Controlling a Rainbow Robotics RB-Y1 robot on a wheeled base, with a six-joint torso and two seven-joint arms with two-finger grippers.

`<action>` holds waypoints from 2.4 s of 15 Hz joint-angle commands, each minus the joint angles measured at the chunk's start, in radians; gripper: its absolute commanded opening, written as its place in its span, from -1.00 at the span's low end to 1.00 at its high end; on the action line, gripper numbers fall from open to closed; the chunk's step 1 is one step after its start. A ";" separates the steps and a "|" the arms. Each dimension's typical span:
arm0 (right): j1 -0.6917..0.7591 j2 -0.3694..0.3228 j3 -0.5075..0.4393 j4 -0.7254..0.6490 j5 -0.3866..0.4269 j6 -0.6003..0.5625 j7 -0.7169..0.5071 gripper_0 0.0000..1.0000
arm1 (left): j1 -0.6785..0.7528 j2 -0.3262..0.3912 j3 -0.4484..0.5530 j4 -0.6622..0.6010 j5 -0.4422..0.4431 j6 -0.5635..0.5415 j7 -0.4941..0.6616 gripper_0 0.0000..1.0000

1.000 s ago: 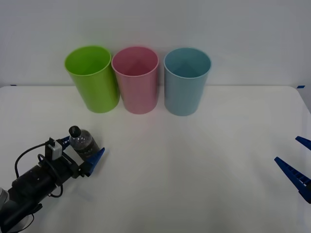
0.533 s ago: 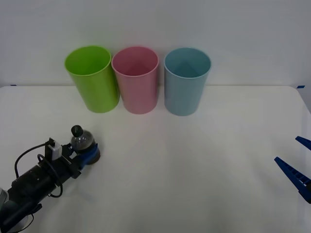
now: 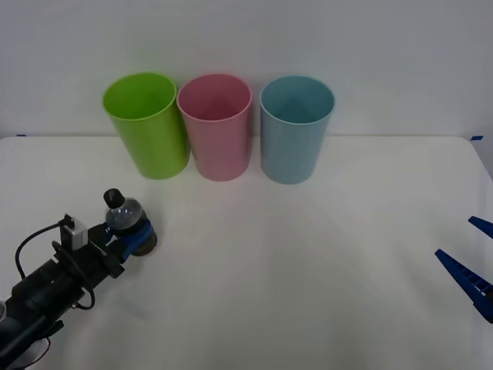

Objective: Grasp the object on the table and drop it into the matching bin: aluminum can to the light blue bin, PET bottle to the pink bin.

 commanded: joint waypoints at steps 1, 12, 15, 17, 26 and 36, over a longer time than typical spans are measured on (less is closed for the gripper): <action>0.000 0.000 0.000 0.000 0.000 0.000 0.000 1.00 | 0.023 0.000 0.001 -0.084 0.047 -0.001 0.063 -1.00; 0.000 0.000 0.000 0.000 0.000 0.000 0.000 1.00 | 0.125 0.002 -0.007 -0.610 0.061 0.257 0.481 -1.00; 0.000 0.000 0.000 0.000 0.000 0.000 0.000 1.00 | 0.072 0.012 -0.029 -0.650 0.058 0.340 0.531 -1.00; 0.000 0.000 0.000 0.000 0.000 0.000 0.000 1.00 | 0.017 0.017 -0.052 -0.650 0.019 0.397 0.544 -1.00; 0.000 0.000 0.000 0.000 0.000 0.000 0.000 1.00 | -0.337 0.017 -0.162 -0.421 -0.197 0.521 0.669 -1.00; 0.000 0.000 0.000 0.000 0.000 0.000 0.000 1.00 | -0.679 0.006 -0.194 -0.041 -0.315 0.547 0.607 -1.00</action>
